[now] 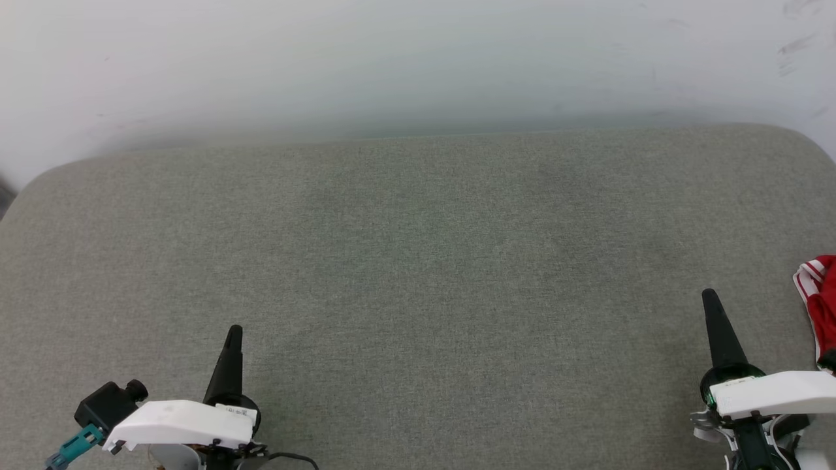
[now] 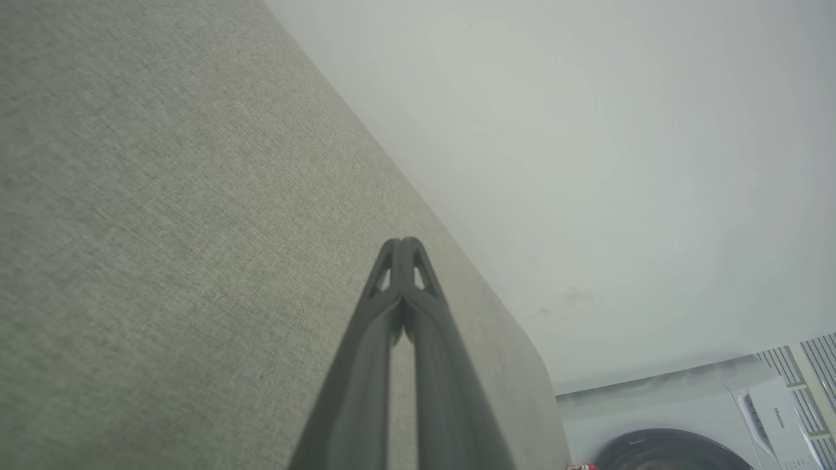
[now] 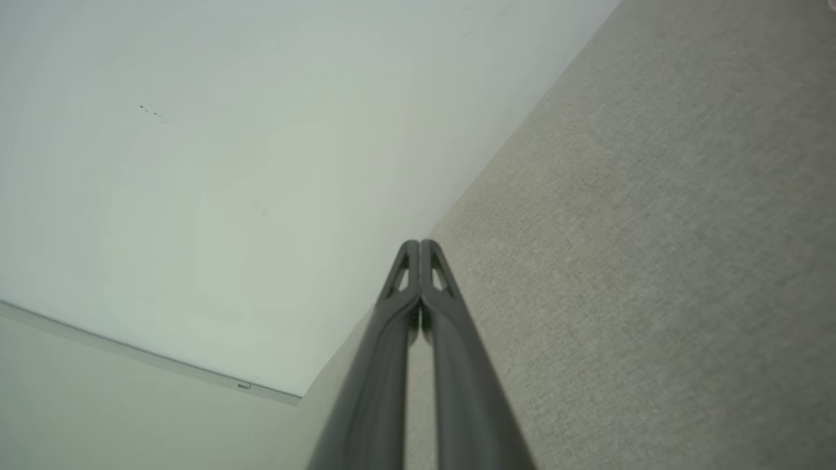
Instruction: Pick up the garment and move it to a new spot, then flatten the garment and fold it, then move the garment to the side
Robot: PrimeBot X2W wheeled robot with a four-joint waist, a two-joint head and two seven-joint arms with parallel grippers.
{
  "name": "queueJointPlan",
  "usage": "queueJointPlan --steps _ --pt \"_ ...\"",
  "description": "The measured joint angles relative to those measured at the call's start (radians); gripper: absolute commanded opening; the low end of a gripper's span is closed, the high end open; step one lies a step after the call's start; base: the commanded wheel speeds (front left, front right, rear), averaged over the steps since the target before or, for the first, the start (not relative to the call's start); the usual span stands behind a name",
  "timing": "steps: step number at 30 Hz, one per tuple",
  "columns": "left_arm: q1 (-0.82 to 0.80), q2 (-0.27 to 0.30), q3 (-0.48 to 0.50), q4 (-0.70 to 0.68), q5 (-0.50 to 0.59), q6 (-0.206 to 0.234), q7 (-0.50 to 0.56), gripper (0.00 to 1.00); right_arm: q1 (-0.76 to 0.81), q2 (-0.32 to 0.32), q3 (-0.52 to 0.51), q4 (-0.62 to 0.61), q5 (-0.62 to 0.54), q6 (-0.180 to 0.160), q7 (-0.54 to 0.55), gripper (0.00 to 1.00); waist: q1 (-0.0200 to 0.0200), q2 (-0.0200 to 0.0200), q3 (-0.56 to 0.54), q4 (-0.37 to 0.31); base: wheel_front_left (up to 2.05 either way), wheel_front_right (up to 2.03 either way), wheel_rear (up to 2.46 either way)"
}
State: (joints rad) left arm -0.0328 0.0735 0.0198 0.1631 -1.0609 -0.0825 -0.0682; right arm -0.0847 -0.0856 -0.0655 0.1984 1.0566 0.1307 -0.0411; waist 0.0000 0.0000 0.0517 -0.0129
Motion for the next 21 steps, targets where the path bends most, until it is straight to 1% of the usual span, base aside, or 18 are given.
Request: queueJointPlan --steps 21 --pt "-0.025 0.001 0.021 0.030 -0.213 -0.016 0.057 0.00 -0.004 0.012 -0.017 0.017 0.204 0.000 0.056 0.00 0.0000 0.0000 -0.015 0.004 0.00 0.00 0.00"
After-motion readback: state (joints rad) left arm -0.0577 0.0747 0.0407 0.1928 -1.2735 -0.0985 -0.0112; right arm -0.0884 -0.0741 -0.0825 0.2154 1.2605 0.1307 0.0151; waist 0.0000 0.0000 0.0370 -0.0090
